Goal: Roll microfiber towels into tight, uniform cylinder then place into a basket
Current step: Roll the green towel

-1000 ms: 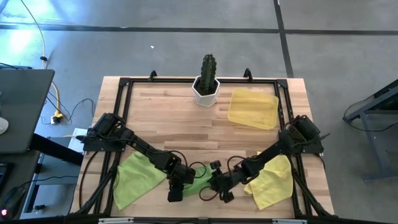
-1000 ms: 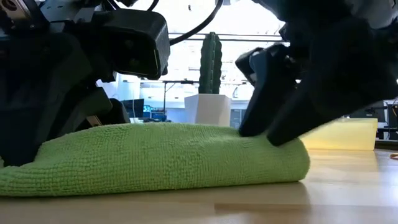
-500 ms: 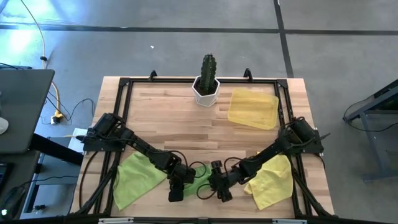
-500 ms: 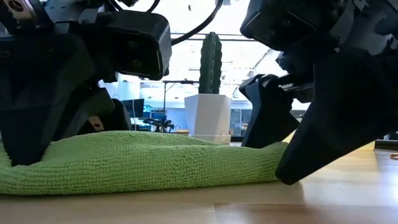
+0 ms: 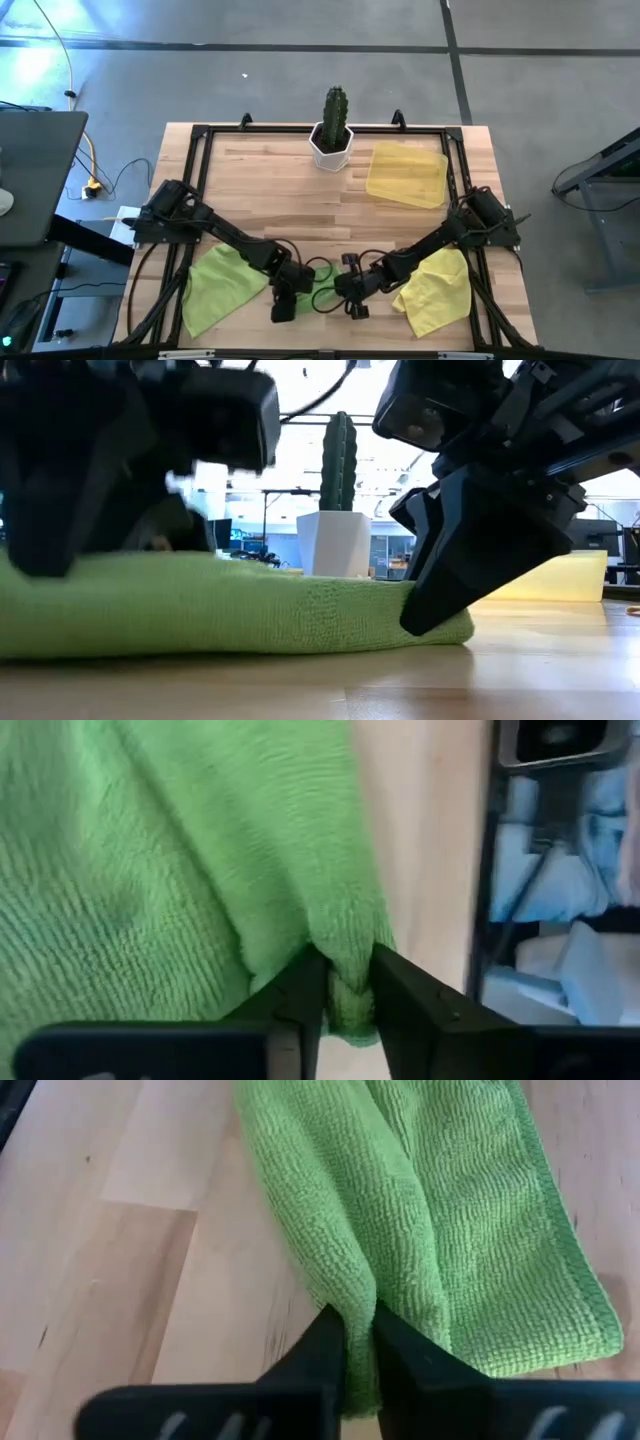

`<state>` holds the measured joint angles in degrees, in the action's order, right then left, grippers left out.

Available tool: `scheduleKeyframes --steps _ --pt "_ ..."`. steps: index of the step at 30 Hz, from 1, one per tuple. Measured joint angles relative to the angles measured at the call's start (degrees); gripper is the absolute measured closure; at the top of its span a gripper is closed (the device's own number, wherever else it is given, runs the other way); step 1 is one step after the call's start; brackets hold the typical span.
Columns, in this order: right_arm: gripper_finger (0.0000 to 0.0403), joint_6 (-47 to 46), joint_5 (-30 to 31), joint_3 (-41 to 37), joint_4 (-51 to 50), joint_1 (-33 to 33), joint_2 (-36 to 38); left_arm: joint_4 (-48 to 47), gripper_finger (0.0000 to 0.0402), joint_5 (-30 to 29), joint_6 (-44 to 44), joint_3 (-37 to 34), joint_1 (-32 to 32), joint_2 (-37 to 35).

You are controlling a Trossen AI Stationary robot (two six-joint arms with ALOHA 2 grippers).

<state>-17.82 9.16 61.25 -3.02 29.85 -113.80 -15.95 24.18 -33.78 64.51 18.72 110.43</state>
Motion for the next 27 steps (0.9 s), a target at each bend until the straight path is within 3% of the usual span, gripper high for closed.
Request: scheduleKeyframes --steps 4,7,10,14,18,22,27 --pt "0.038 -1.5 -0.3 0.0 -0.1 -0.2 0.0 -3.1 0.0298 -2.8 3.5 0.0 0.0 -4.3" --pt "0.0371 -2.8 -0.6 -0.1 0.0 -0.4 -0.1 -9.1 0.0286 -8.3 4.5 0.0 0.5 -9.1" --pt "0.0371 -5.0 -1.1 -0.1 0.0 -1.2 -0.1 -13.3 0.0283 -19.7 4.1 -0.1 3.2 -13.2" --pt "0.0375 -9.1 -2.7 -0.2 0.2 -2.4 0.0 -10.0 0.0283 -36.8 3.3 -0.1 10.4 -14.9" --pt "0.0376 -12.3 -4.8 -0.3 0.7 -3.6 0.0 -4.5 0.0283 -44.7 0.8 -0.1 16.0 -13.5" --pt "0.0377 -15.1 -7.3 -0.3 1.1 -5.1 -0.1 -2.9 0.0283 -46.7 -0.1 -0.1 16.2 -10.7" --pt "0.0377 -16.5 -8.1 -0.3 1.5 -5.7 -0.1 -3.1 0.028 -42.7 -1.7 0.0 14.8 -8.1"
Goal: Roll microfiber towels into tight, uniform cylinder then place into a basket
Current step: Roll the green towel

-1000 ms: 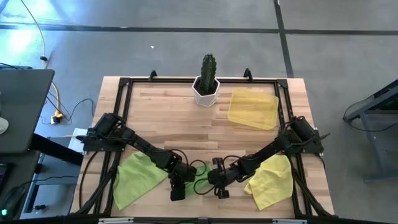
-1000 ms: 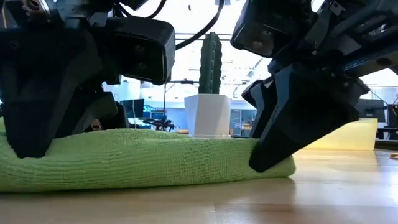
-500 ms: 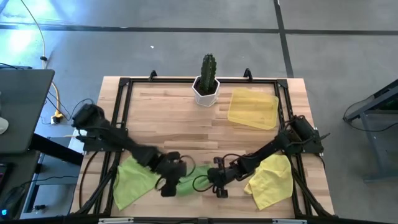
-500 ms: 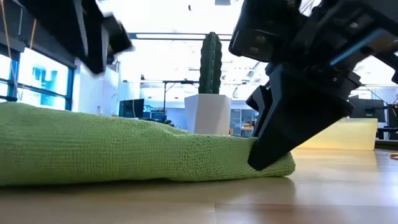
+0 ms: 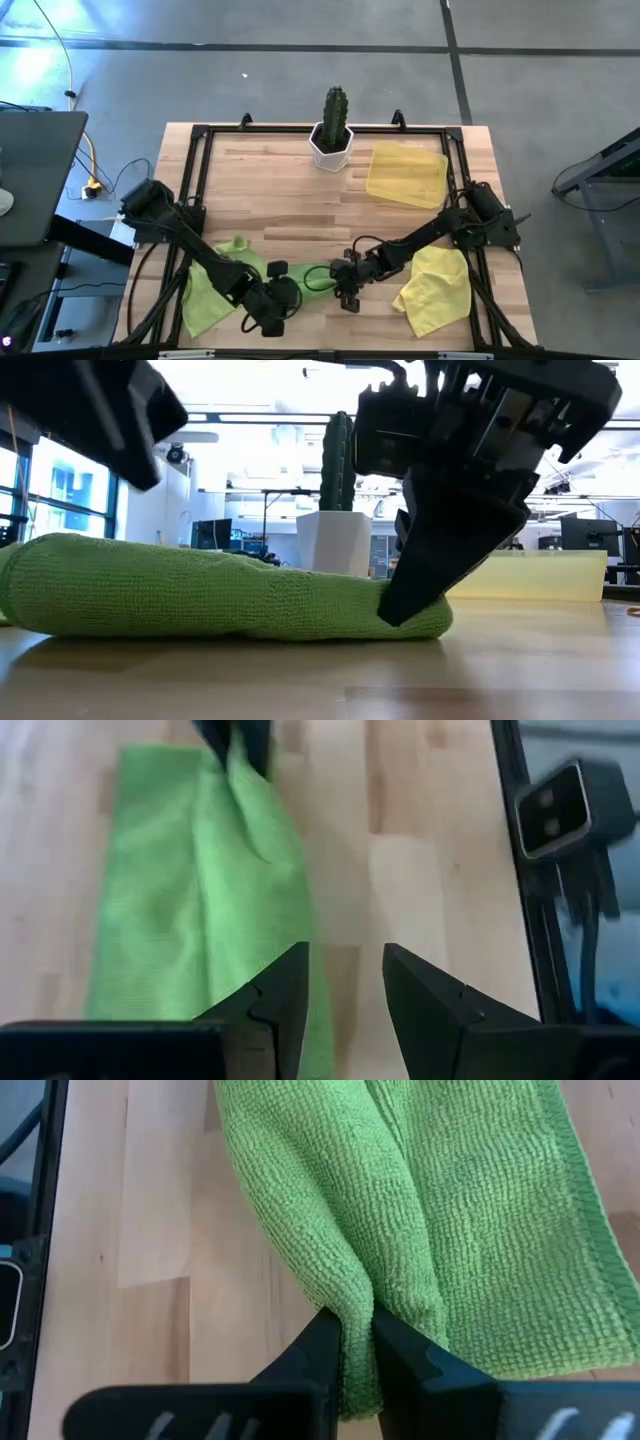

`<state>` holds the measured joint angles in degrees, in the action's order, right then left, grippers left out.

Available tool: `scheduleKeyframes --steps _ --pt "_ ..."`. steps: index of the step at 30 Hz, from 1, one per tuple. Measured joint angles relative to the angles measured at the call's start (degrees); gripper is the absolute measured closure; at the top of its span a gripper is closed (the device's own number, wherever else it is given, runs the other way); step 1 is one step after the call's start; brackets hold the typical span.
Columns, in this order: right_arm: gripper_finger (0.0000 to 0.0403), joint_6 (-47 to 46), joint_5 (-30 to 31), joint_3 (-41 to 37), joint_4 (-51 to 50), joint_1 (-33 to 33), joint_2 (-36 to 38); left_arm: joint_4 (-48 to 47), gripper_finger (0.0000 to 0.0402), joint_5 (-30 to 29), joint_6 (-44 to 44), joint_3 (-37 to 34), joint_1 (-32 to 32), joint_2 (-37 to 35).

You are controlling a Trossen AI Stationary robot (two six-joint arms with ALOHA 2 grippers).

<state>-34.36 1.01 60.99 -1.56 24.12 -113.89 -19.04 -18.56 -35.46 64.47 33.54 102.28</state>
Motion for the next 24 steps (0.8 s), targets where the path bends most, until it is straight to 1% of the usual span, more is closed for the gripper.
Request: scheduleKeyframes --steps 4,10,13,14,15,16,18,19,20,22,24 --pt "0.0377 -0.4 0.3 0.0 1.7 -0.1 0.0 -1.6 0.0263 3.0 0.5 0.0 -0.1 0.0" --pt "0.0377 -2.5 -0.2 -0.1 3.1 -0.4 -0.1 -7.0 0.023 4.7 0.4 0.0 0.6 -0.1" --pt "0.0377 -4.3 -0.3 0.0 3.1 -0.5 -0.1 -12.3 0.0218 3.9 -3.8 0.0 1.4 -0.8" --pt "0.0377 -4.8 -0.4 0.0 3.1 -0.5 -0.1 -15.1 0.0215 2.1 -5.3 0.0 1.9 -1.8" --pt "0.0377 -5.6 -0.4 0.0 3.1 -0.5 -0.1 -17.1 0.0213 -1.2 -6.5 -0.1 2.7 -2.7" --pt "0.0377 -6.2 -0.3 0.0 3.1 -0.6 -0.1 -17.9 0.0212 -5.7 -7.9 -0.6 4.0 -3.8" --pt "0.0377 -7.9 -0.5 0.0 3.2 -0.9 -0.1 -18.5 0.0212 -16.2 -13.2 -4.3 7.3 -7.5" --pt "0.0377 -8.8 -0.6 0.0 3.2 -1.1 -0.1 -17.6 0.0212 -19.5 -15.6 -6.8 8.5 -9.6" --pt "0.0377 -9.4 -0.6 0.0 3.3 -1.3 -0.1 -14.7 0.0212 -20.7 -16.8 -9.4 9.3 -11.7" --pt "0.0377 -10.0 -0.5 -0.1 4.5 -1.6 -0.1 -6.7 0.0212 -20.4 -16.2 -15.1 9.3 -15.6" --pt "0.0377 -10.2 0.0 -0.1 5.8 -1.7 -0.3 4.5 0.0213 -17.6 -11.9 -20.6 8.0 -17.8"
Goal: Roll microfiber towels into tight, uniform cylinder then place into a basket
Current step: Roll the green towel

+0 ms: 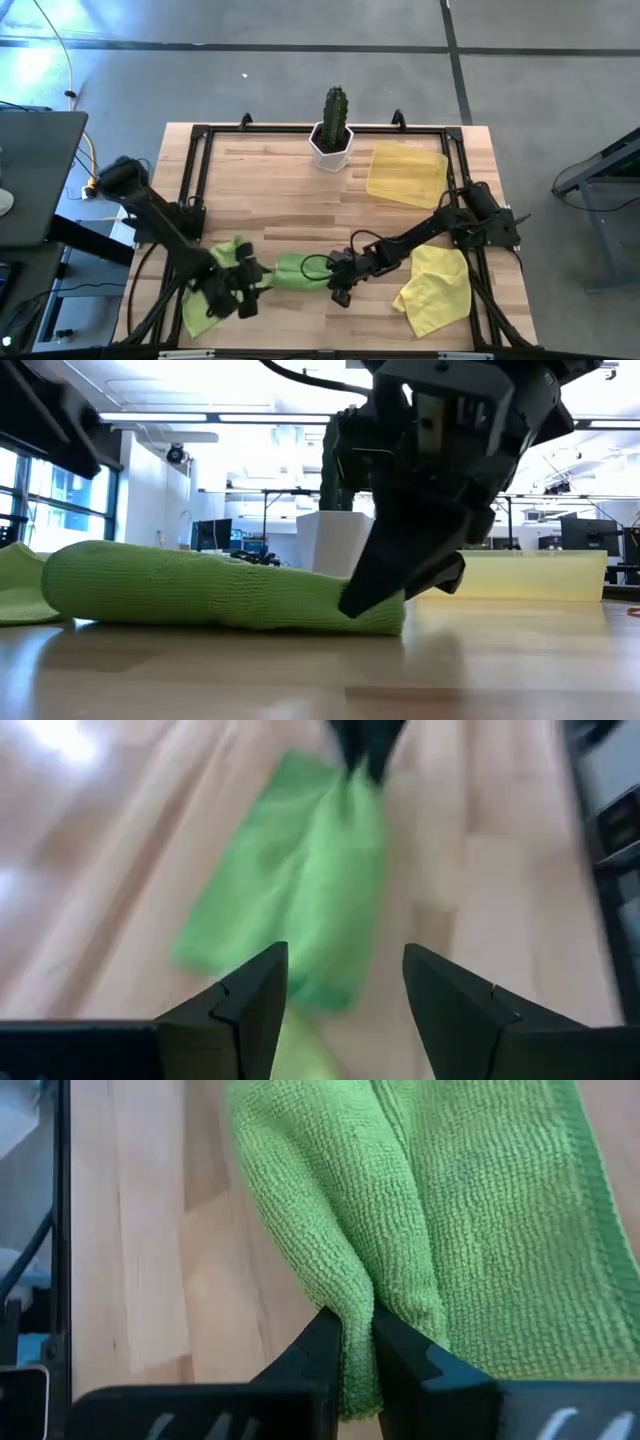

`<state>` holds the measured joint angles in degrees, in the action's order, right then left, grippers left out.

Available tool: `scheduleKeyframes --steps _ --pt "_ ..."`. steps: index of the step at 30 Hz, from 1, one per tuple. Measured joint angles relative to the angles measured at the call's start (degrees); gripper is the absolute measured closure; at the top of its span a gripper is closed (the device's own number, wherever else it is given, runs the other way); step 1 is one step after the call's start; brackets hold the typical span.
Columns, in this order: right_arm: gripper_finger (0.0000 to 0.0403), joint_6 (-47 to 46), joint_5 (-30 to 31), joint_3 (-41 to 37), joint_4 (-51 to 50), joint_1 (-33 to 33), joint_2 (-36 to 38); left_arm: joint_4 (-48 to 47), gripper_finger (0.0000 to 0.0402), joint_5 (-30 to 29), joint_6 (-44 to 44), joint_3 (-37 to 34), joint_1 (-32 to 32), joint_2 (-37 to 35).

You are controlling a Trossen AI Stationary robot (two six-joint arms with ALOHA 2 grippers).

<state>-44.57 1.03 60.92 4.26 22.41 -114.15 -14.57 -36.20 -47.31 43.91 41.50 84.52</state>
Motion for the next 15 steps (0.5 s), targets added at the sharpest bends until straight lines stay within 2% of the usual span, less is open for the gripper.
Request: scheduleKeyframes --steps 4,7,15 --pt "0.0377 1.5 0.2 -0.1 3.0 0.0 -0.1 18.8 0.0213 10.1 13.7 -8.6 -3.2 -1.8" --pt "0.0377 1.6 0.2 -0.1 3.3 0.1 -0.1 27.2 0.0213 14.7 21.3 -12.1 -5.6 -1.6" --pt "0.0377 2.6 -0.1 0.0 2.6 0.1 -0.1 29.4 0.0213 15.9 31.3 -12.8 -7.9 6.2"
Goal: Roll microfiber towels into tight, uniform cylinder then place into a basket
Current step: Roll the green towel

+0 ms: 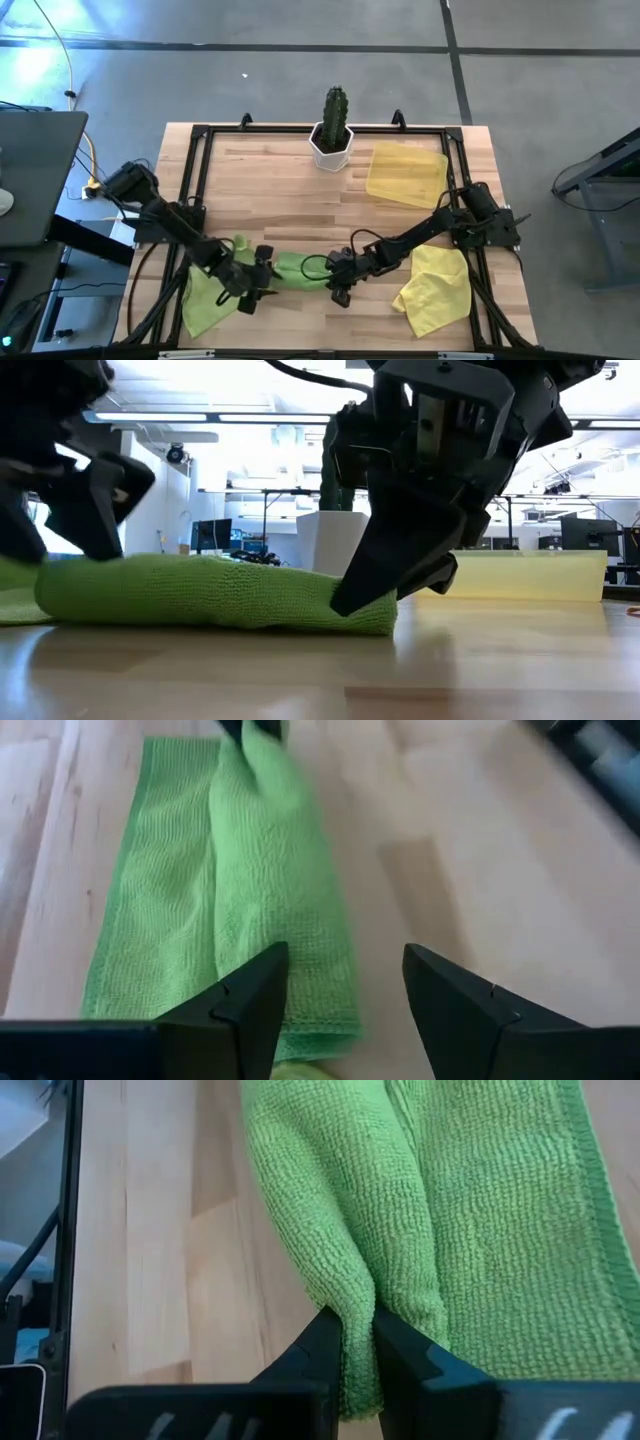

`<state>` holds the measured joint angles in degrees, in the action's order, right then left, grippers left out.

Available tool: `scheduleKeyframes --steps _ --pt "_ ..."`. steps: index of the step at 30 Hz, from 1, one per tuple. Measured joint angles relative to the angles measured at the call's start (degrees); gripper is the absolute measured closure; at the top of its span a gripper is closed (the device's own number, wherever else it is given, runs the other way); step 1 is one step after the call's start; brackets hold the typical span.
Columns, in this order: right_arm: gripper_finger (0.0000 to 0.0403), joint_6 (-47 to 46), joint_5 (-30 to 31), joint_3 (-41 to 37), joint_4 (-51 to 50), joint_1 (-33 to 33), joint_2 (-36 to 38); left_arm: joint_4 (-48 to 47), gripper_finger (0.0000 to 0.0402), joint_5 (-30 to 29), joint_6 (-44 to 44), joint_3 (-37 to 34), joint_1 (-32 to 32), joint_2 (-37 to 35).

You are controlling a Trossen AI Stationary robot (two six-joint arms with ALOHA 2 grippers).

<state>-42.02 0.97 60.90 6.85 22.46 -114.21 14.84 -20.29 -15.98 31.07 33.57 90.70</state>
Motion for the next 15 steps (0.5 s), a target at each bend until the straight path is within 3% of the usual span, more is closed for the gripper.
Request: scheduleKeyframes --steps 10,15 --pt "0.0377 2.2 -0.1 0.0 -0.4 0.0 0.1 0.0 0.0213 -5.9 3.1 1.8 -0.3 6.4" --pt "0.0377 2.4 -0.1 0.1 -0.6 0.0 0.1 -2.0 0.0214 -1.6 -5.9 2.1 -2.9 7.9"
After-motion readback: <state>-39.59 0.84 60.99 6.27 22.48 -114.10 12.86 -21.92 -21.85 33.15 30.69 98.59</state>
